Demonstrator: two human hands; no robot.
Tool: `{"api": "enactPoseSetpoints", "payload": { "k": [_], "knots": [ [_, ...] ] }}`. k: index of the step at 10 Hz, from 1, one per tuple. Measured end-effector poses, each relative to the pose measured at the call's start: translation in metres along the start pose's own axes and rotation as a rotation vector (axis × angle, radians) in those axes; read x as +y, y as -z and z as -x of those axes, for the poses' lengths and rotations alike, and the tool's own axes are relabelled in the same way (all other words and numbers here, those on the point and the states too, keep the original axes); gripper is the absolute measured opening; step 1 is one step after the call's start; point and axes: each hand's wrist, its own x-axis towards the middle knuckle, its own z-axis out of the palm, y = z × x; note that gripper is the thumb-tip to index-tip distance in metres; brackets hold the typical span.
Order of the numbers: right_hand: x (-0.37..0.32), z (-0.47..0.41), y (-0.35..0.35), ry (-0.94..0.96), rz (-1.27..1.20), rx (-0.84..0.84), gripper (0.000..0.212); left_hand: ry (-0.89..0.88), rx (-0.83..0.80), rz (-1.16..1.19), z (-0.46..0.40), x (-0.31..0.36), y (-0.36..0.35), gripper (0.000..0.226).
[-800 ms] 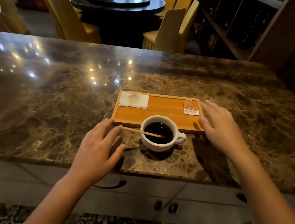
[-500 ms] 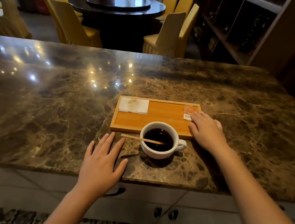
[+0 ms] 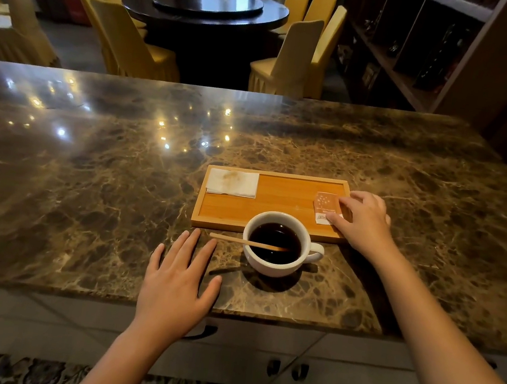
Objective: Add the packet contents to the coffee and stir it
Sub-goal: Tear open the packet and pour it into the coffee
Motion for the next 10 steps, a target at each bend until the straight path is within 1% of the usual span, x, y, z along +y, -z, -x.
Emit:
{"api": "enactPoseSetpoints", "payload": {
  "k": [1, 2, 3, 4, 5, 6, 7, 8, 9, 10],
  "knots": [
    [0.000, 0.000, 0.000, 0.002, -0.046, 0.017, 0.040, 0.000, 0.003, -0.002, 0.000, 0.001, 0.000, 0.059],
    [-0.003, -0.001, 0.002, -0.041, -0.109, 0.014, 0.028, 0.000, 0.006, -0.003, 0.000, 0.000, -0.001, 0.058],
    [-0.005, -0.001, 0.002, -0.081, -0.140, -0.017, 0.023, 0.002, 0.006, -0.004, 0.000, 0.000, -0.001, 0.059],
    [-0.005, 0.003, 0.000, -0.102, -0.231, 0.055, 0.016, 0.003, 0.007, -0.006, 0.001, 0.000, -0.001, 0.059],
    [-0.004, 0.007, 0.004, -0.129, -0.399, 0.138, 0.015, 0.001, 0.010, -0.004, 0.000, 0.000, -0.001, 0.059],
    [-0.005, 0.012, 0.015, -0.241, -0.843, 0.153, 0.010, -0.001, 0.013, -0.004, 0.000, 0.000, -0.002, 0.059],
    [-0.005, 0.016, 0.021, -0.304, -1.049, 0.152, 0.005, -0.004, 0.013, -0.008, 0.000, -0.001, -0.002, 0.059],
    [-0.008, 0.022, 0.029, -0.350, -1.312, 0.157, 0.005, -0.007, 0.013, -0.009, 0.000, -0.001, -0.002, 0.060],
    [-0.010, 0.026, 0.032, -0.384, -1.424, 0.147, 0.007, -0.007, 0.014, -0.011, 0.000, -0.001, -0.002, 0.060],
    [-0.018, 0.031, 0.035, -0.394, -1.509, 0.108, 0.003, -0.007, 0.015, -0.012, 0.000, -0.001, -0.002, 0.060]
  ]
}}
